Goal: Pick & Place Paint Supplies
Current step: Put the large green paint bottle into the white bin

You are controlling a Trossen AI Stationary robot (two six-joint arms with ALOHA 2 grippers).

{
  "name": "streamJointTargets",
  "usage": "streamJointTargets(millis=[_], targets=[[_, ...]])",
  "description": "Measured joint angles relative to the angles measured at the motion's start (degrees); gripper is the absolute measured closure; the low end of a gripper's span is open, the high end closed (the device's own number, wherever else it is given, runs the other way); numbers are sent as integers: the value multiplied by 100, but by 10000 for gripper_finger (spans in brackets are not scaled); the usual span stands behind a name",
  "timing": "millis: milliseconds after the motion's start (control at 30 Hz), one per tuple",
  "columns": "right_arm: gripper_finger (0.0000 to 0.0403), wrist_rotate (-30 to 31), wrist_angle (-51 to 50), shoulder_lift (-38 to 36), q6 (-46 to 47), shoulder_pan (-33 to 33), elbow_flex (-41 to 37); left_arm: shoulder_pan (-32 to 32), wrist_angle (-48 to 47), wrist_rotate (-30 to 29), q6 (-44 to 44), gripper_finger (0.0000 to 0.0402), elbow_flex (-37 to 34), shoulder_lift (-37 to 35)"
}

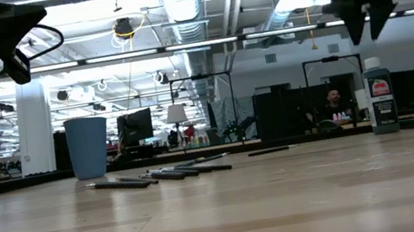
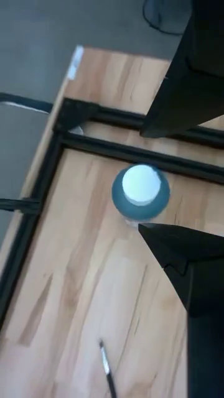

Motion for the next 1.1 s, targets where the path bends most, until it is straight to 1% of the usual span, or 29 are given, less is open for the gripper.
streamJointTargets(millis=[100,233,333,633,767,933,1100], targets=[[173,-98,446,0,-103,-285,-369,0,0,0,2,398,0,0],[173,-153,788,23,-175,-303,-500,0,0,1,0,398,-2,0],[177,-367,851,89,-154,-336,-649,0,0,0,2,398,-2,0],[199,-371,1066,79,-181,-372,-954,0,7,0,2,398,0,0],[228,-369,1042,79,-172,-375,-954,0,13,2,0,398,0,0],[290,-379,1050,76,-169,-372,-949,0,29,0,2,398,0,0],[295,-372,1054,74,-170,-374,-947,0,39,0,2,398,-2,0]])
